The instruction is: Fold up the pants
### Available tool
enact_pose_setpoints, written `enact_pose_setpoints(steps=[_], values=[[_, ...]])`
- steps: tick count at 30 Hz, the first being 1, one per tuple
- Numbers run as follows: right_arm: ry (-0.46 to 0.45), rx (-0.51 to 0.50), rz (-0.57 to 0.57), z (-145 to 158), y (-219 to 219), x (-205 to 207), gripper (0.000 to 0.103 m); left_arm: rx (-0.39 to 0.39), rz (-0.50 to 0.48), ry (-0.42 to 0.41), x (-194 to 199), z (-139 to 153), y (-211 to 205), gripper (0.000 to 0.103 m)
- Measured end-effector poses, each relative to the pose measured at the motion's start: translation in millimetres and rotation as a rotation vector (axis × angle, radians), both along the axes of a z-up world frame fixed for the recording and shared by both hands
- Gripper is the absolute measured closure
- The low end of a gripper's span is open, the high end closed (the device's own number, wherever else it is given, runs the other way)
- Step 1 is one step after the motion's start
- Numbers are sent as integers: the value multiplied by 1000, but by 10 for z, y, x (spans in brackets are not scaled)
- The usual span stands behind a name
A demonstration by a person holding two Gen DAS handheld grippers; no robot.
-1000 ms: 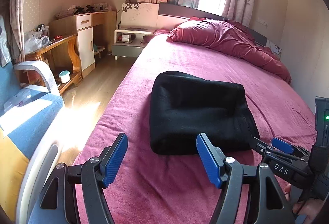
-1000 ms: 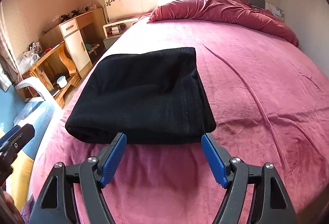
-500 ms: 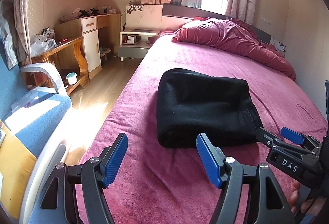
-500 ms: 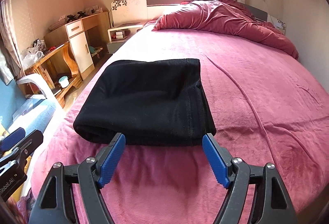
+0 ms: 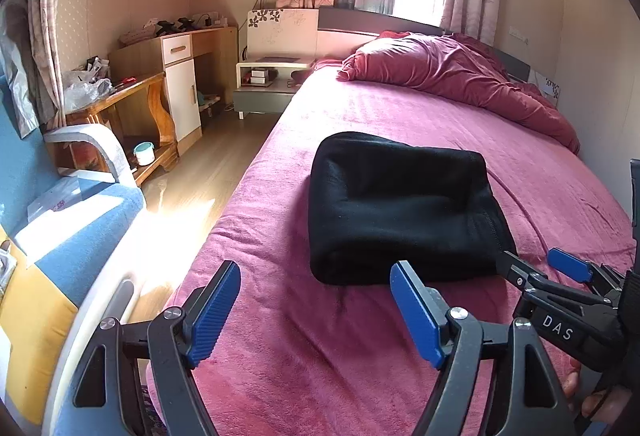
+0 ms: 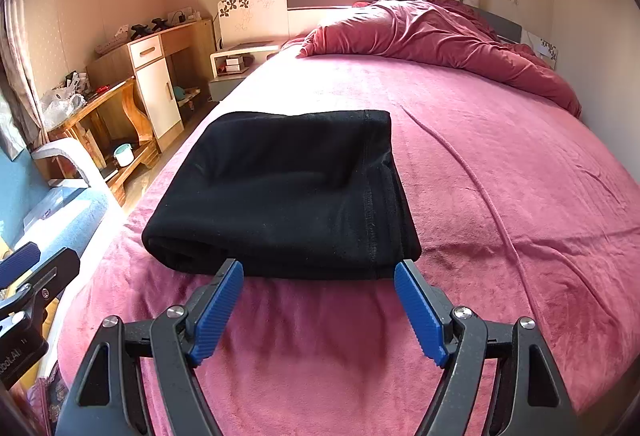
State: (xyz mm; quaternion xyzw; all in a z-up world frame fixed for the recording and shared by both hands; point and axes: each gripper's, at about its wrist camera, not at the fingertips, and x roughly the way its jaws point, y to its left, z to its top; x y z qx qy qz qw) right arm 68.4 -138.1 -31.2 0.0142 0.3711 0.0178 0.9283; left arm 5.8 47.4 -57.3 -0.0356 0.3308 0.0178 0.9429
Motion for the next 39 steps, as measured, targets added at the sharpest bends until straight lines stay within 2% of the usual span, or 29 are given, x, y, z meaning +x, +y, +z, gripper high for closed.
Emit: enact_pose_setpoints(steps=[6,13,34,39], values=[[-2,-3,2,5,-16,10,24,15,12,-11,-20,23,-21,24],[-5,1,0,5,-29,4,24,-12,10,-25,-48,68,-6,24],[1,-15,1,-39,-7,-29,23,21,22,-32,-63,92,-46,24],[11,-8,-10,-87,-53,-20,23,16,19,-45,-58,97,-46,28]])
